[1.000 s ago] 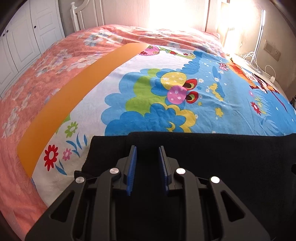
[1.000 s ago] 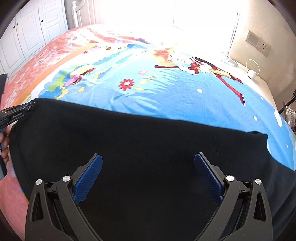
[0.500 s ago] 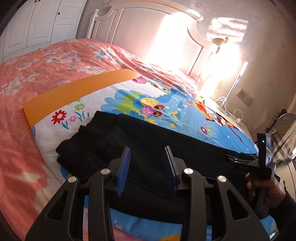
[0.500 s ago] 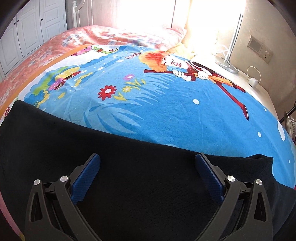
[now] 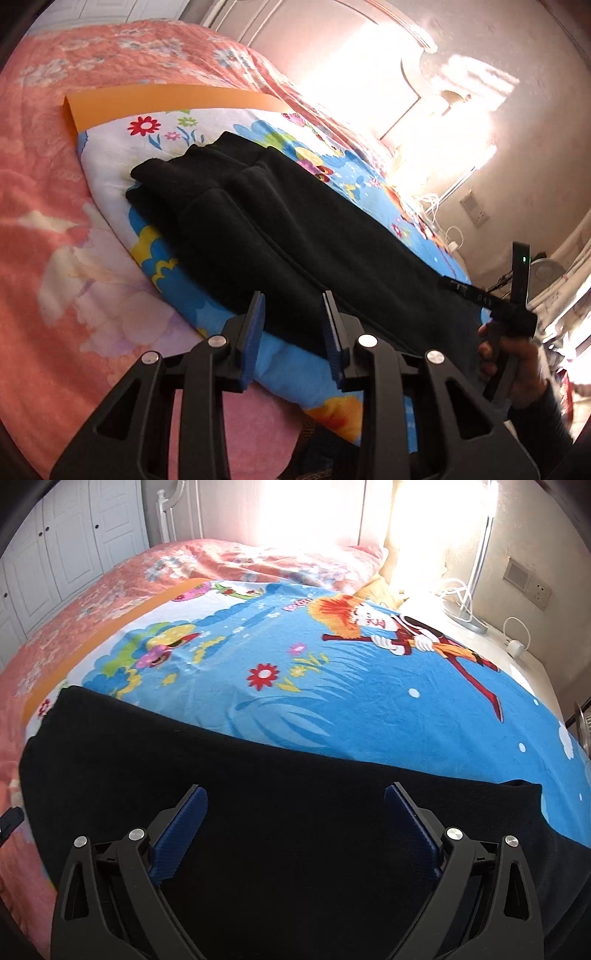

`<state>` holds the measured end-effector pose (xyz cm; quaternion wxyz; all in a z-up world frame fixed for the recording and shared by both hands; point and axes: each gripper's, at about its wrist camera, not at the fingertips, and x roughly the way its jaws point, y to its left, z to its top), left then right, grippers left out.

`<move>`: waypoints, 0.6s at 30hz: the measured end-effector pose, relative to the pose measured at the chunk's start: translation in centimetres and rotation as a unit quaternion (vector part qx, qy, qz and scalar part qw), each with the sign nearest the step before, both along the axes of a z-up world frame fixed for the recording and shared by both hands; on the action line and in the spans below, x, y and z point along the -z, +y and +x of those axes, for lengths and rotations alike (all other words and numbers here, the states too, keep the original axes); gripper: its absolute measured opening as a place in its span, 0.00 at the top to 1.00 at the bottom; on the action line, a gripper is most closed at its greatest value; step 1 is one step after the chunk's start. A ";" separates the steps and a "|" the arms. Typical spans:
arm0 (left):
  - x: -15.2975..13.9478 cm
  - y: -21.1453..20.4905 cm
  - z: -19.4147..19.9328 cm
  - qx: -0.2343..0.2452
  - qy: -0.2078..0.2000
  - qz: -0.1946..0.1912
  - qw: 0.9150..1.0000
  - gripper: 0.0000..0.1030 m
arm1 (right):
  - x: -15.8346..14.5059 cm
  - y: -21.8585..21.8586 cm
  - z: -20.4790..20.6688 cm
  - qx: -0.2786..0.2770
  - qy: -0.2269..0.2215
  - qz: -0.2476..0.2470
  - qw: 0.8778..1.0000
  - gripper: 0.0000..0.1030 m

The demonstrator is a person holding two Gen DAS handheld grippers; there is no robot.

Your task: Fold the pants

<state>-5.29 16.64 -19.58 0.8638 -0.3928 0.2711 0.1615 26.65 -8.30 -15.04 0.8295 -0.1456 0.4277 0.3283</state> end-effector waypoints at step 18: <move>-2.7 10.1 4.1 -0.073 0.117 -0.029 0.990 0.56 | 1.8 4.6 -13.2 -0.191 0.070 -0.027 0.979 0.66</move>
